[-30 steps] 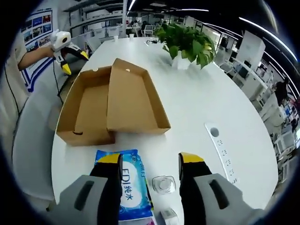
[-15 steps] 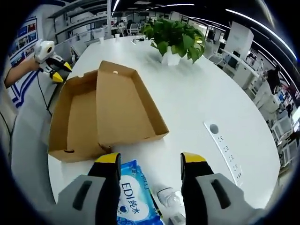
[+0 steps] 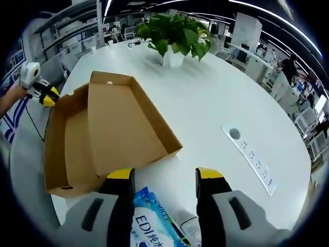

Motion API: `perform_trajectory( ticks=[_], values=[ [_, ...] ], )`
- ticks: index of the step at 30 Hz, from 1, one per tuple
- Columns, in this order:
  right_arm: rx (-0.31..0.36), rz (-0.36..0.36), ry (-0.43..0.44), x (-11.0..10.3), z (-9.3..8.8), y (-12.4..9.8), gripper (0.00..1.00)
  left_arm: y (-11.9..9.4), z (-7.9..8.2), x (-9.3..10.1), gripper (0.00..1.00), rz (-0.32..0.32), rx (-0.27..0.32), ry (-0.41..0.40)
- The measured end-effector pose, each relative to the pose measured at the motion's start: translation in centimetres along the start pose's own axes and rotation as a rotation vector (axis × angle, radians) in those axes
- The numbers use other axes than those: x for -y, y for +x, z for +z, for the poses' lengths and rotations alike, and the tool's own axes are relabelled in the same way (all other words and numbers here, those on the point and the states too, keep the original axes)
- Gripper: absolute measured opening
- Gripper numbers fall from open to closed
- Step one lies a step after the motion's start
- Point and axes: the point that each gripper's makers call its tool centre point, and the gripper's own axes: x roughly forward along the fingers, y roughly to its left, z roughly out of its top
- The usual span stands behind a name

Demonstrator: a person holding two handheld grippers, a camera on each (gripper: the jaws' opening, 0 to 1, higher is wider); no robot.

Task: Operate the shoe box by opening the lid, removing the specified soft item, and placing it in the target area until the item is outside and the box remains undamaged.

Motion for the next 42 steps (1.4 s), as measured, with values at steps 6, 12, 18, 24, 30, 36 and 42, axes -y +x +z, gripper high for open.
perform_trajectory(
  ticks=[6,12,18,24,30,36,42],
  values=[
    [0.009,-0.006,0.088,0.1,0.7,1.7,0.39,0.5,-0.6,-0.5,0.13,0.013,-0.018,-0.027],
    [0.008,0.013,0.199,-0.3,0.9,3.5,0.35,0.5,-1.0,-1.0,0.05,0.018,-0.026,-0.056],
    [0.012,0.0,0.298,0.3,1.1,5.1,0.35,0.6,-1.1,-0.9,0.05,0.013,-0.015,-0.062],
    [-0.014,-0.019,0.359,0.0,0.7,5.9,0.29,0.6,-1.0,-0.9,0.05,0.01,-0.016,-0.054],
    [-0.039,-0.016,0.421,-0.4,0.3,6.7,0.23,0.6,-1.0,-0.8,0.05,0.009,-0.015,-0.053],
    [-0.048,-0.043,0.473,0.3,0.0,6.8,0.16,0.5,-1.0,-0.6,0.05,0.001,-0.005,-0.058],
    [-0.043,-0.066,0.459,0.3,0.2,5.9,0.1,0.5,-1.0,-0.4,0.05,-0.002,-0.006,-0.056]
  ],
)
